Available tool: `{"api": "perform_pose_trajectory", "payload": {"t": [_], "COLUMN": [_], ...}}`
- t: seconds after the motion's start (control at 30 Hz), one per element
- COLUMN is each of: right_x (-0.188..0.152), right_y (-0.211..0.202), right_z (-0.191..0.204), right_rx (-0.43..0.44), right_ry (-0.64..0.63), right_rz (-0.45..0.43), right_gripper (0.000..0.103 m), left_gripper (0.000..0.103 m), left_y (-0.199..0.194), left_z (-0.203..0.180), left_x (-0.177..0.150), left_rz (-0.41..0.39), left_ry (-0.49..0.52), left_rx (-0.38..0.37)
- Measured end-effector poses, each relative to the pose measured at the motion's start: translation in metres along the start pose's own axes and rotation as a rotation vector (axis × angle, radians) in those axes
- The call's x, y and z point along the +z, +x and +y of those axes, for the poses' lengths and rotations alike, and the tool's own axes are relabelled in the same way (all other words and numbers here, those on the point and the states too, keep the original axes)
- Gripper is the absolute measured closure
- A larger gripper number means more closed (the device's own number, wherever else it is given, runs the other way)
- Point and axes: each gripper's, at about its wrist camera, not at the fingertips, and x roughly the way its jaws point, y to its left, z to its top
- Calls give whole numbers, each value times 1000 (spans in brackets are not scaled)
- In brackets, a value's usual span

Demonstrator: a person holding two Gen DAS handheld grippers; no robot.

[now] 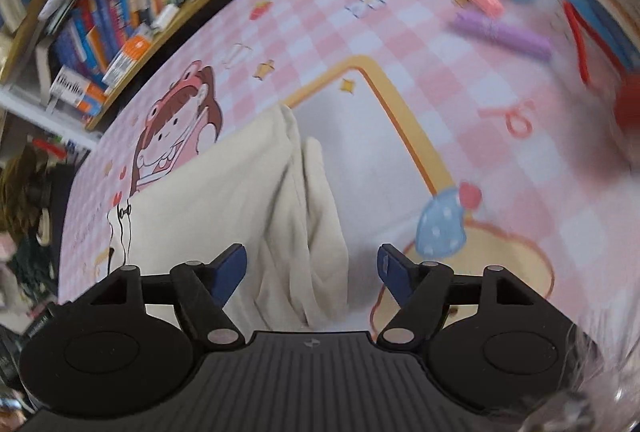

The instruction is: Fold clothes

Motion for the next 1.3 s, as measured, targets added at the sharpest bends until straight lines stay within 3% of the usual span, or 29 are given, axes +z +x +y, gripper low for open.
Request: {"api": "perform_pose_trajectory", "payload": {"t": [0.13, 0.2, 0.27, 0.3, 0.37, 0.4, 0.43, 0.47, 0.53, 0.63, 0.7, 0.83, 0.97, 1.13, 1.23, 1.27, 1.3], "right_x": [-8, -12, -16, -17, -20, -21, -23, -24, -30, -45, -50, -40, -23, -8, -2, -1, -1], "right_y": [-2, -1, 1, 2, 4, 5, 5, 3, -2, -15, -17, -8, -1, 8, 14, 16, 19], "right_z": [-3, 0, 5, 8, 15, 19, 23, 29, 43, 64, 70, 56, 28, 11, 15, 18, 21], "right_rx": [20, 27, 33, 25, 3, -9, -20, -30, -42, -44, -47, -74, -42, 15, 38, 40, 39], "right_ry": [46, 44, 29, 15, -28, -50, -84, -130, -242, -435, -490, -368, -158, -35, -36, -46, -65], "right_rz": [-8, -2, 3, -3, -10, -15, -26, -43, -87, -176, -191, -129, -66, -17, -7, -3, 1], "right_gripper": [30, 34, 47, 48, 60, 62, 71, 78, 81, 81, 81, 79, 57, 49, 50, 54, 62], "left_gripper": [19, 20, 22, 27, 41, 55, 68, 69, 79, 79, 79, 72, 56, 52, 55, 56, 64], "left_y": [3, 3, 4, 4, 7, 9, 10, 9, 6, -9, -10, -3, 2, 12, 18, 20, 22], "left_z": [-9, -10, -12, -13, -15, -15, -16, -19, -28, -64, -69, -42, -15, 0, -1, -3, -7], "left_x": [-2, -4, -4, -4, -3, -3, -4, -5, -7, -17, -20, -12, -6, 0, 2, 1, 0], "left_rz": [14, 20, 23, 26, 44, 58, 71, 71, 64, -4, -2, 47, 82, 94, 98, 101, 105], "left_ry": [37, 52, 52, 47, 25, 7, -9, -3, 32, 281, 324, 159, 4, -94, -120, -119, -106], "left_rx": [19, 17, 25, 30, 18, 3, -8, -1, 15, 59, 69, 26, -50, -116, -142, -144, -134]}}
